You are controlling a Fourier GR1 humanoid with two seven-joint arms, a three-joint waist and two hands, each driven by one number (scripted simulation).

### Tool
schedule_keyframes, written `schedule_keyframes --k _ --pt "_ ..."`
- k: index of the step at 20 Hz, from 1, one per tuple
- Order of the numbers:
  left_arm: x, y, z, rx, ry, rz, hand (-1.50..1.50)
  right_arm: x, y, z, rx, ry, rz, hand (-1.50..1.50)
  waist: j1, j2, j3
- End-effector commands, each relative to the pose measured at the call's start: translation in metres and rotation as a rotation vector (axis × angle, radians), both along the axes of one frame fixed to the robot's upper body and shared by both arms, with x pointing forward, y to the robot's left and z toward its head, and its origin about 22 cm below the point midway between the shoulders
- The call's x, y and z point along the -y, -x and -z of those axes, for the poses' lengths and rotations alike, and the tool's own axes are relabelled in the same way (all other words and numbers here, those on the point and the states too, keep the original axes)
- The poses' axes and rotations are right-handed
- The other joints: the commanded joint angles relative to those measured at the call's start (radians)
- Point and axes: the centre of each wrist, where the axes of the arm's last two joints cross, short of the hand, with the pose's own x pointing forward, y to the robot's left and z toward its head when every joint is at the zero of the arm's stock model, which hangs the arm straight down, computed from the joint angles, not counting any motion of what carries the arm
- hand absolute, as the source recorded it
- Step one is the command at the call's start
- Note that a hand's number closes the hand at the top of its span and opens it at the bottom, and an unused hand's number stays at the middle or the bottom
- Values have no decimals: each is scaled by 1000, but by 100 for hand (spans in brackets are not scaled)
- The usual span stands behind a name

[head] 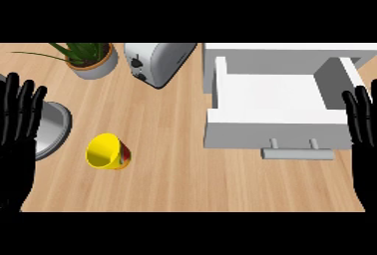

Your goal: Pick up the cup, place it into the drawer and close the drawer

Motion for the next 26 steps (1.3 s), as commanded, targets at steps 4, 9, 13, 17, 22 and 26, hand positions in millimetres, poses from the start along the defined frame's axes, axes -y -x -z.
schedule_keyframes --k 4,9,13,17,22,26 --pt "-3 1 -6 7 15 92 -150 -13 -10 11 -52 7 -60 -150 -9 -19 -2" --pt "11 -6 21 -113 203 190 -150 -18 -9 -2 -146 -40 -175 -150 -11 -18 -3" --pt "10 -3 30 -123 207 182 -150 -26 -17 13 -155 -57 -174 -150 -9 -19 -2" --pt "7 7 37 -119 221 180 -150 -4 -9 -13 -149 -51 -154 -150 -9 -19 -2" --pt "17 -4 35 -129 211 191 -150 -5 -12 23 -143 -64 -168 -150 -11 -19 -2" --pt "6 -26 37 -165 207 170 -150 -27 -22 1 -140 -41 -158 -150 -11 -19 -2"
